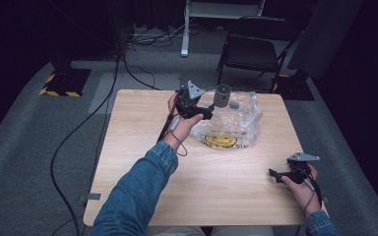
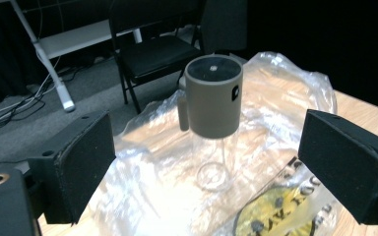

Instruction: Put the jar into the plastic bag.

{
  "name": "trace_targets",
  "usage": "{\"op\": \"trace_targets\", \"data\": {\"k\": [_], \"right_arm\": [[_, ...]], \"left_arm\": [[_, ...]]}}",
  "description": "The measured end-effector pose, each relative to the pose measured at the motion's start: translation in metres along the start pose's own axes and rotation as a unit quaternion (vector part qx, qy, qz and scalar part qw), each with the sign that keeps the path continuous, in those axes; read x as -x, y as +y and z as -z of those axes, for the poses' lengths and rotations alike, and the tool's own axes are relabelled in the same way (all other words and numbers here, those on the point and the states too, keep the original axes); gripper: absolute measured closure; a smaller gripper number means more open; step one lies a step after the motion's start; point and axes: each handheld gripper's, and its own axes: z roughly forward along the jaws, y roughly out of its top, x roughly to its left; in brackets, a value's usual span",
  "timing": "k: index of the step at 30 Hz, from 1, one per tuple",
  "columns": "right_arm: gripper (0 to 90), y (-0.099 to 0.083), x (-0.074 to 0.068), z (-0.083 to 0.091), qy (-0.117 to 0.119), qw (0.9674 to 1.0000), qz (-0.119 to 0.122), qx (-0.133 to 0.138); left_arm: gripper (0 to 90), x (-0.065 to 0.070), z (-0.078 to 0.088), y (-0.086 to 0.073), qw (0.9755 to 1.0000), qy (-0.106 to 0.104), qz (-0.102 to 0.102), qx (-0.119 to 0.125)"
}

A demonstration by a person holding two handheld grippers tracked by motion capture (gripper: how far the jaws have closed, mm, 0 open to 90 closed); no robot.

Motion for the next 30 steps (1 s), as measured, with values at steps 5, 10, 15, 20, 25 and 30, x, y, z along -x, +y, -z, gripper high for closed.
{"op": "trace_targets", "data": {"k": [5, 10, 15, 20, 25, 30], "right_arm": [[0.2, 0.000, 0.000, 0.000, 0.000, 1.0000, 0.000, 0.000], [0.2, 0.000, 0.000, 0.000, 0.000, 1.0000, 0.000, 0.000], [0.3, 0.000, 0.000, 0.000, 0.000, 1.0000, 0.000, 0.000], [0.2, 0.000, 0.000, 0.000, 0.000, 1.0000, 0.000, 0.000], [0.2, 0.000, 0.000, 0.000, 0.000, 1.0000, 0.000, 0.000], [0.3, 0.000, 0.000, 0.000, 0.000, 1.0000, 0.000, 0.000]], "left_arm": [[7.1, 0.000, 0.010, -0.007, 1.0000, 0.002, -0.001, -0.002], [7.1, -0.001, 0.022, -0.017, 1.0000, 0.002, -0.001, -0.008], [7.1, -0.002, 0.030, -0.024, 0.9999, 0.005, 0.000, -0.011], [7.1, -0.004, 0.039, -0.035, 0.9998, 0.011, -0.001, -0.017], [7.1, -0.006, 0.050, -0.044, 0.9997, 0.016, 0.003, -0.019], [7.1, -0.006, 0.060, -0.055, 0.9995, 0.022, 0.003, -0.023]]}}
